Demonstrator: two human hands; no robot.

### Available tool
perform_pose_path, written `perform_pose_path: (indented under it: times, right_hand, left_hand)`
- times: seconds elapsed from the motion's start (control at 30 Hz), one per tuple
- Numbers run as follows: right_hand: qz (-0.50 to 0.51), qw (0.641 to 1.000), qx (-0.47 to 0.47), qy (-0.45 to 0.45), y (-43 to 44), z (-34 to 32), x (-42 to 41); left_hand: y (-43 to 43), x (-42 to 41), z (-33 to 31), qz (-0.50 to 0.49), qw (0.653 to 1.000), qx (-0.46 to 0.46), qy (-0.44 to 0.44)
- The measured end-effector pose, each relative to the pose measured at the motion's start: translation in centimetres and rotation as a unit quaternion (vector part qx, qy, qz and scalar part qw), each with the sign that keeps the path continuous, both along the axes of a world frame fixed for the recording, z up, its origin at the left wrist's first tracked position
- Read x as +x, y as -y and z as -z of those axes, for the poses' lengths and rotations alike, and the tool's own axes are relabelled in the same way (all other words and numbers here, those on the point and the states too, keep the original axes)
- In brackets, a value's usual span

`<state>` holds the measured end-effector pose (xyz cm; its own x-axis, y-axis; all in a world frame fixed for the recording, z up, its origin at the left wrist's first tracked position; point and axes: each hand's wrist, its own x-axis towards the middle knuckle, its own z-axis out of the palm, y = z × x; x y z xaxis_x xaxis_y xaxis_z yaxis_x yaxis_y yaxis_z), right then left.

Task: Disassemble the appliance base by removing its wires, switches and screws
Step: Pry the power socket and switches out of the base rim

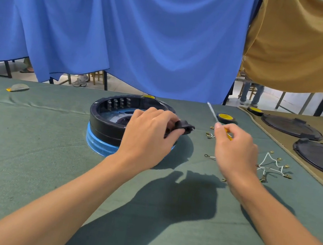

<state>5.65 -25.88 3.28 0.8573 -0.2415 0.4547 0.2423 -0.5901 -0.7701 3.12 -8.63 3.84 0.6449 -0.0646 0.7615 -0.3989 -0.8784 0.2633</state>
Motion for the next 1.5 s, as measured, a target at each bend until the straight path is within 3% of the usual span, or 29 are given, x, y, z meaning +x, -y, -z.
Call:
perform_pose_path:
  times: [0.07, 0.17, 0.33, 0.47, 0.63, 0.8, 0.93, 1.17, 1.27, 1.33, 1.4, 1.5]
  right_hand:
    - [-0.027, 0.997, 0.073, -0.03, 1.1, -0.1, 0.5]
    - [-0.142, 0.964, 0.204, -0.097, 1.5, -0.5, 0.6]
    - [-0.287, 0.92, 0.202, -0.172, 2.0, -0.8, 0.2]
    - [-0.29, 0.921, 0.19, -0.175, 2.6, -1.0, 0.3]
    - [-0.19, 0.962, 0.093, -0.171, 4.1, -0.8, 0.8]
    - [-0.147, 0.968, -0.041, -0.199, 4.1, 0.2, 1.1]
    - [-0.104, 0.975, -0.1, -0.171, 3.5, 0.5, 1.3]
    - [-0.063, 0.974, -0.175, -0.128, 3.0, 1.0, 1.3]
    - [-0.086, 0.981, -0.151, -0.091, 3.3, 0.3, 1.3]
    - [-0.159, 0.969, -0.158, -0.104, 3.8, -0.7, 0.7]
    - [-0.225, 0.94, -0.212, -0.147, 4.3, -1.5, 0.2]
    - [-0.223, 0.921, -0.284, -0.144, 4.5, -1.1, 0.4]
  left_hand:
    - [1.1, -0.4, 0.1, 0.025, 0.999, 0.037, 0.005]
    - [2.4, -0.7, 0.7, 0.041, 0.996, 0.084, 0.011]
    - [2.6, -0.7, 1.8, 0.039, 0.992, 0.116, 0.003]
    - [2.5, -0.6, 2.2, 0.038, 0.99, 0.134, 0.007]
    - [1.3, -0.5, 2.8, -0.03, 0.983, 0.176, 0.029]
    - [-0.1, -0.1, 3.5, -0.063, 0.978, 0.196, 0.035]
    - [-0.2, 0.0, 3.6, -0.065, 0.977, 0.192, 0.07]
    - [-0.5, -0.2, 3.6, -0.074, 0.98, 0.18, 0.045]
    - [-0.6, -0.2, 3.5, -0.078, 0.98, 0.179, 0.045]
    - [-0.7, -0.1, 3.5, -0.093, 0.98, 0.174, 0.039]
    - [-0.8, -0.1, 3.5, -0.11, 0.98, 0.165, 0.027]
    - [-1.0, 0.0, 3.6, -0.13, 0.979, 0.157, 0.01]
